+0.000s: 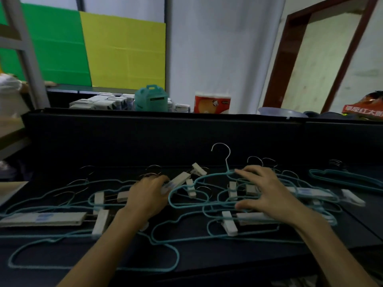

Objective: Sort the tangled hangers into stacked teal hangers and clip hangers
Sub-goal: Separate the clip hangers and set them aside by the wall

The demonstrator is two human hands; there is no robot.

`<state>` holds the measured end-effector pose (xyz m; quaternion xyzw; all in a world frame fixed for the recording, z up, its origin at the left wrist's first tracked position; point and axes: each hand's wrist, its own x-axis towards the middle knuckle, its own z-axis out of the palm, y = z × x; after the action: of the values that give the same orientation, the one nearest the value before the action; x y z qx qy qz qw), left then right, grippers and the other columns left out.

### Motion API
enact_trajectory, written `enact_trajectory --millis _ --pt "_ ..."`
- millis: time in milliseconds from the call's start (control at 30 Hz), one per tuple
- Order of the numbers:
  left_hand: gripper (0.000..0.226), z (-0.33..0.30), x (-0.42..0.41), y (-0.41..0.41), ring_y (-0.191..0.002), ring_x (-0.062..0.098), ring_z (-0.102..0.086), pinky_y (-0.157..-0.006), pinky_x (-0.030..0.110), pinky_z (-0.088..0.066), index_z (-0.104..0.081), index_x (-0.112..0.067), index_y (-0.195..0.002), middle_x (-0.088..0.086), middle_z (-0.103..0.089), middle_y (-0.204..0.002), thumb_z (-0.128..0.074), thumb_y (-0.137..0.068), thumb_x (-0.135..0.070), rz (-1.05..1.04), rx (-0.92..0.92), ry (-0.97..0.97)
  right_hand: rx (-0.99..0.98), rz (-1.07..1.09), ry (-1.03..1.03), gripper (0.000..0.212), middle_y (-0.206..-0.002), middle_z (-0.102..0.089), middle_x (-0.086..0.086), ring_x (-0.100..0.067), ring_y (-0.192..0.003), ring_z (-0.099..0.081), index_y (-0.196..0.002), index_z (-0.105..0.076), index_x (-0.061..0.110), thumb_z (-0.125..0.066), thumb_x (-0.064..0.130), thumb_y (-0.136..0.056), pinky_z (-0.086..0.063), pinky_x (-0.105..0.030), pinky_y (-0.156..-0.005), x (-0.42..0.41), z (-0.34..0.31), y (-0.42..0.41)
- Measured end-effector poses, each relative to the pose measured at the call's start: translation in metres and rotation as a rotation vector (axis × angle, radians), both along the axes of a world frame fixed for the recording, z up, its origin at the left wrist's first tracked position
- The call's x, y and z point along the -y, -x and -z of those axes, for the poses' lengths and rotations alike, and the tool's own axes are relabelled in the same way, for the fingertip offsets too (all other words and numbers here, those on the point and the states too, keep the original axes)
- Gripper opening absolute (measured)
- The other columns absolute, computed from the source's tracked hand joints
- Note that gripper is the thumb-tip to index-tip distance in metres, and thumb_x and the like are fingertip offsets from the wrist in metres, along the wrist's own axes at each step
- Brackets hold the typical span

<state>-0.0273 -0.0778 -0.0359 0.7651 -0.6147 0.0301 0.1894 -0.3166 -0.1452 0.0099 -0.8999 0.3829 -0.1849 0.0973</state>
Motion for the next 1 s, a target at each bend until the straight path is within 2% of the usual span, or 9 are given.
enact_trajectory --millis 233,367,533,767,1000 --pt "0.042 0.012 0.003 0.017 -0.109 0.022 -0.054 -0.077 0.036 -0.048 -0.052 -0.026 -0.129 -0.001 -0.06 -0.119 -0.055 -0.09 -0.042 -0.106 -0.069 0.064 -0.003 -0.135 0.0 0.089 -0.126 -0.025 0.024 0.008 -0.115 -0.015 -0.143 -0.03 0.038 -0.069 0.062 -0.066 -0.018 -0.019 -0.101 0.038 0.01 0.001" --pt "0.039 0.013 0.002 0.018 -0.105 0.023 -0.053 -0.077 0.036 -0.047 -0.057 -0.022 -0.125 0.001 -0.062 -0.113 -0.058 -0.089 -0.038 -0.146 -0.126 0.21 -0.013 -0.161 0.003 0.088 -0.129 -0.027 0.02 -0.001 -0.121 -0.02 -0.143 -0.03 0.037 -0.069 0.062 -0.068 -0.02 -0.021 -0.103 0.043 0.013 0.001" --pt "0.034 -0.001 0.002 0.02 -0.104 0.021 -0.05 -0.066 0.03 -0.038 -0.057 -0.025 -0.123 -0.002 -0.061 -0.114 -0.058 -0.09 -0.031 -0.161 -0.078 0.341 0.015 -0.137 0.035 0.089 -0.133 -0.028 0.017 -0.003 -0.125 -0.02 -0.143 -0.03 0.036 -0.068 0.064 -0.068 -0.022 -0.022 -0.105 0.037 0.012 0.01" --pt "0.032 -0.02 0.019 0.041 -0.102 0.022 -0.049 -0.062 0.031 -0.037 -0.059 -0.025 -0.121 -0.003 -0.062 -0.116 -0.06 -0.089 -0.027 -0.004 -0.041 0.387 0.092 0.035 0.102 0.087 -0.134 -0.033 0.014 -0.006 -0.125 -0.024 -0.143 -0.035 0.033 -0.07 0.061 -0.068 -0.028 -0.031 -0.109 0.007 0.005 0.038" --pt "0.032 -0.031 0.046 0.107 -0.089 0.03 -0.052 -0.055 0.031 -0.036 -0.063 -0.016 -0.116 0.006 -0.066 -0.109 -0.068 -0.085 -0.019 0.331 -0.063 0.472 0.209 0.32 0.137 0.081 -0.127 -0.035 0.02 0.002 -0.119 -0.025 -0.138 -0.039 0.037 -0.068 0.062 -0.066 -0.025 -0.019 -0.1 -0.057 0.013 0.102"
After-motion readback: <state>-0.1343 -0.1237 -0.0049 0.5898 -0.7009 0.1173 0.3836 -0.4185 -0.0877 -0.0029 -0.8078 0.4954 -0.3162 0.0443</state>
